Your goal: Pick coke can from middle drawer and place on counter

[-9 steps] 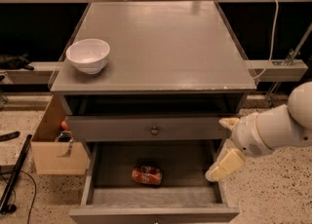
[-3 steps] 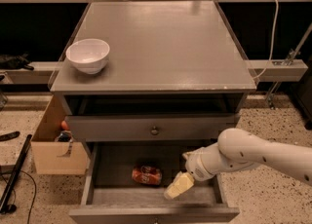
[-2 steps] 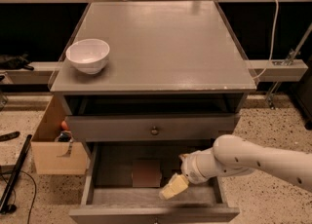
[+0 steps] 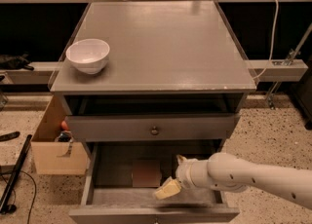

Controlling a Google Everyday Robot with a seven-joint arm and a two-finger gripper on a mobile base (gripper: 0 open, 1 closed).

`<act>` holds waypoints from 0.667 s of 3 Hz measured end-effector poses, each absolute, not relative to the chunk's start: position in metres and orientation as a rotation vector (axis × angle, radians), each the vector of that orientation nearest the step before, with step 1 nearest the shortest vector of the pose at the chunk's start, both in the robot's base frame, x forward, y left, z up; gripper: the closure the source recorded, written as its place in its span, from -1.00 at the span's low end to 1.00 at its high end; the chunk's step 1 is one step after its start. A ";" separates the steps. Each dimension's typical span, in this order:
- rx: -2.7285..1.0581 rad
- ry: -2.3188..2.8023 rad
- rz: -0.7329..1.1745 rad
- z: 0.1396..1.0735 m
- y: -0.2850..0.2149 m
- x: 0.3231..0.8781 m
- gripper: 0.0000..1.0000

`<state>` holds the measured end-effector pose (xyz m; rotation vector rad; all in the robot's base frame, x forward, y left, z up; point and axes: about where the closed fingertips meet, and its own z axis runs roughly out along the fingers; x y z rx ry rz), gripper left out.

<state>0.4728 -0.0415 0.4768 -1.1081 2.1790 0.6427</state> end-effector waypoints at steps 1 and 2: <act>-1.089 2.171 0.616 0.477 -0.043 0.480 -1.00; -1.102 2.159 0.622 0.471 -0.035 0.483 -1.00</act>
Offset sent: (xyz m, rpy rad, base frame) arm 0.0169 0.0191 -0.0194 0.0068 -0.0407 0.0140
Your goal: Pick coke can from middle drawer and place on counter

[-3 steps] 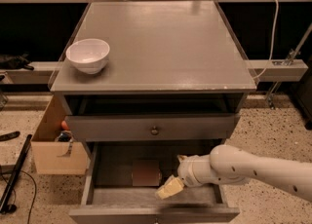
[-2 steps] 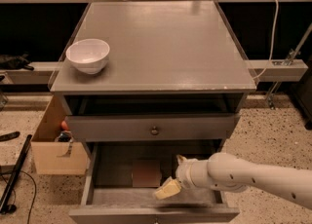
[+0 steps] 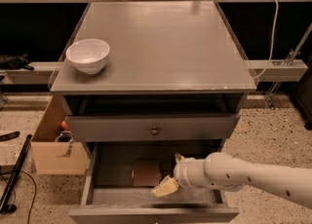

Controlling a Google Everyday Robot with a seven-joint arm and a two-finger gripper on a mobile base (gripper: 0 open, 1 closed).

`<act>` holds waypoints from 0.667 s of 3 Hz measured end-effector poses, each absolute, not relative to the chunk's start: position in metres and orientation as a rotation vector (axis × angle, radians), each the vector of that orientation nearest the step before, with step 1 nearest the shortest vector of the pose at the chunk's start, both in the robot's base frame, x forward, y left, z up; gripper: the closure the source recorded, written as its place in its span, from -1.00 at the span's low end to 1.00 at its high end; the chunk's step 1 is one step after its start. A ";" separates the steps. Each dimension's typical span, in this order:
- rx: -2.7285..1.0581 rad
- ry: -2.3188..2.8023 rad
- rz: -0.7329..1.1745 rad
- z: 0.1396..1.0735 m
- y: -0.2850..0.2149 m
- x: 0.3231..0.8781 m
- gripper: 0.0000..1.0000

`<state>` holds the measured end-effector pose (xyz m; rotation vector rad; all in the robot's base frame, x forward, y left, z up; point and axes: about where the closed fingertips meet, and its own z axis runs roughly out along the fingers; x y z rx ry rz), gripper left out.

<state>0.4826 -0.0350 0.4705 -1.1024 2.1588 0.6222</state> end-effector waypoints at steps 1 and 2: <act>-1.139 2.145 0.628 0.452 -0.024 0.491 -1.00; -1.170 2.131 0.623 0.434 -0.016 0.500 -1.00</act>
Offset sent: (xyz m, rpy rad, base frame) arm 0.0290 0.0252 -0.0587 -0.0259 -0.0276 0.0760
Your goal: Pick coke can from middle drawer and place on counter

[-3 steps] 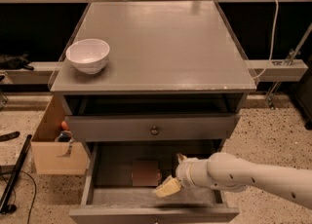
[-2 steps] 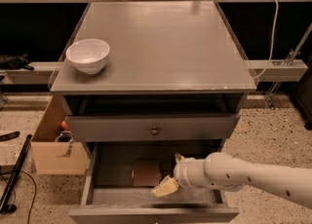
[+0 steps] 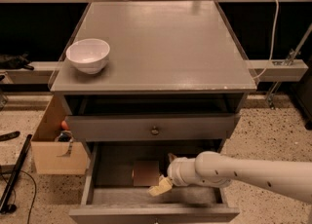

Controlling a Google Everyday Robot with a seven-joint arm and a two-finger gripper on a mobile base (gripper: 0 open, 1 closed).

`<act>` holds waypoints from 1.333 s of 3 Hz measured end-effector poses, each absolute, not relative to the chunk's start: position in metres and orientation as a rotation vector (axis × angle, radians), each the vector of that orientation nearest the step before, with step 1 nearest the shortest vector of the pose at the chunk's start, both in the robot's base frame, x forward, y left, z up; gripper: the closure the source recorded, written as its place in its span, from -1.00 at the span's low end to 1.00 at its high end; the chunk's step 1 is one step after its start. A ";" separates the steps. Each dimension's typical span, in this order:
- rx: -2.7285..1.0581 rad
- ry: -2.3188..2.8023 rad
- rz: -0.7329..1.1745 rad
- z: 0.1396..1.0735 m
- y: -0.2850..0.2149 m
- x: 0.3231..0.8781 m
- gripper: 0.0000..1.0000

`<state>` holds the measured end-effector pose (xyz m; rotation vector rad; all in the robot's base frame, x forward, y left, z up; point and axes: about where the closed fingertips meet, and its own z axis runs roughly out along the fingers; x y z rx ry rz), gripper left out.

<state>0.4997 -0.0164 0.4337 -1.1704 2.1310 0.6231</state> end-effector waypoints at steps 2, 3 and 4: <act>-1.216 2.110 0.576 0.392 -0.004 0.513 -1.00; -1.228 2.102 0.567 0.378 0.005 0.520 -1.00; -1.235 2.093 0.566 0.369 0.013 0.524 -1.00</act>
Offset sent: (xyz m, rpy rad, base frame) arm 0.0223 0.0158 -0.0648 -0.0540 -0.0516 0.0246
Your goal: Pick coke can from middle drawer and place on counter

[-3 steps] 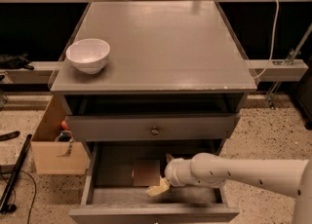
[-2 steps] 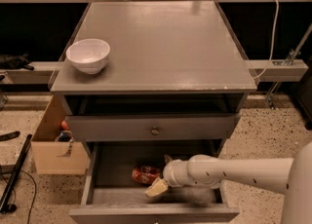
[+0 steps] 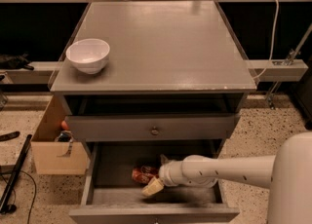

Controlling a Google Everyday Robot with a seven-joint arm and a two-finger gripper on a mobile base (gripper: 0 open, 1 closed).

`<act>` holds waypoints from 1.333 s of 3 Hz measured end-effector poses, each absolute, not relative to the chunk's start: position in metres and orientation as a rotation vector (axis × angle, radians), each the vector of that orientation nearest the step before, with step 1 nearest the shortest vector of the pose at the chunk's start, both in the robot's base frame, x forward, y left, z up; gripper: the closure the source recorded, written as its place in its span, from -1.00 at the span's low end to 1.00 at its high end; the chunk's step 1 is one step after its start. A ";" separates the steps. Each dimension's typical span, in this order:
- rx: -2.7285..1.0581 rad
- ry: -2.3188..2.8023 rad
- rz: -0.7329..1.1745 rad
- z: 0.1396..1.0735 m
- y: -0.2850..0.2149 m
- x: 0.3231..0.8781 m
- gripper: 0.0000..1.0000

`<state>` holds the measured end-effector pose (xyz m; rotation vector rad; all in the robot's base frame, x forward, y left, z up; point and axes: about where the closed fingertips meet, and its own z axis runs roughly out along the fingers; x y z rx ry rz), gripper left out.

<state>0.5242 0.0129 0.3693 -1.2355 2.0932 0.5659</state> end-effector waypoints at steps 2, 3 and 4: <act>-1.236 2.093 0.566 0.369 0.014 0.524 -0.05; -1.236 2.093 0.566 0.369 0.014 0.524 0.41; -1.236 2.093 0.566 0.369 0.014 0.524 0.88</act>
Offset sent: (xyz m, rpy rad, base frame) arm 0.0002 0.0007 -0.0007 0.0003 -0.0001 0.0004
